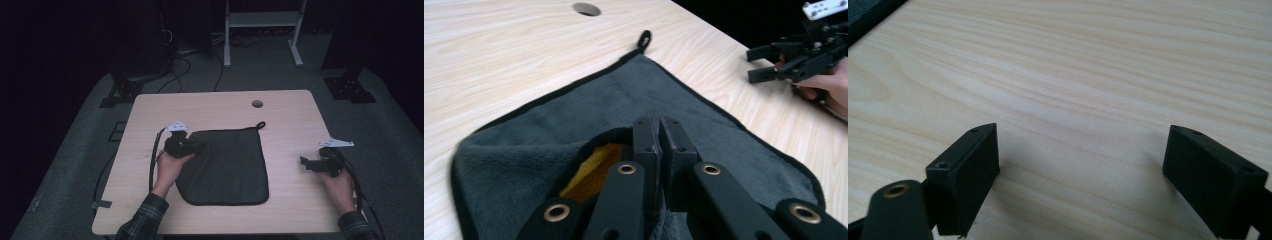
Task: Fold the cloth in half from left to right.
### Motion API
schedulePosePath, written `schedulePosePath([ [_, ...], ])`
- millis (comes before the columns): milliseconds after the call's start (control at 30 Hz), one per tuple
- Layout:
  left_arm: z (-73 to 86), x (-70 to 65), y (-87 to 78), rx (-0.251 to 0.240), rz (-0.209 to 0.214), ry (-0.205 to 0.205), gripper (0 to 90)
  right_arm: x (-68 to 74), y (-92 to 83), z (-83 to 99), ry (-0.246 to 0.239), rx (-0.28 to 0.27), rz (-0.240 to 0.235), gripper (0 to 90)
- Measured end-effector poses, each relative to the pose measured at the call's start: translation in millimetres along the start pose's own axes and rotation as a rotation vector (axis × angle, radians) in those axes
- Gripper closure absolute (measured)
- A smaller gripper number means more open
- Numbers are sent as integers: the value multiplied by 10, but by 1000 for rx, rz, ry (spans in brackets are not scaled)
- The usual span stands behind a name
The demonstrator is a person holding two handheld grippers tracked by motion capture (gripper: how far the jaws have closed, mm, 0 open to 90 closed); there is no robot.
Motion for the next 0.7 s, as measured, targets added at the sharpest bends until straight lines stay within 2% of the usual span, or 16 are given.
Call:
schedulePosePath([
  [367,-110,-198,408,46,72,41,868,0,0,0,-1,0,0,139],
  [700,-185,-315,773,75,125,47,868,0,0,0,0,0,0,140],
])
Point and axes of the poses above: each handheld gripper's, and its own axes: y roughly forward along the jaws, z roughly out of its underside, x roughly to its left, the point moved 8 cm from there along y, roughly forward along the jaws, and after that the axes turned 8 degrees about z, right-handed, at the moved point
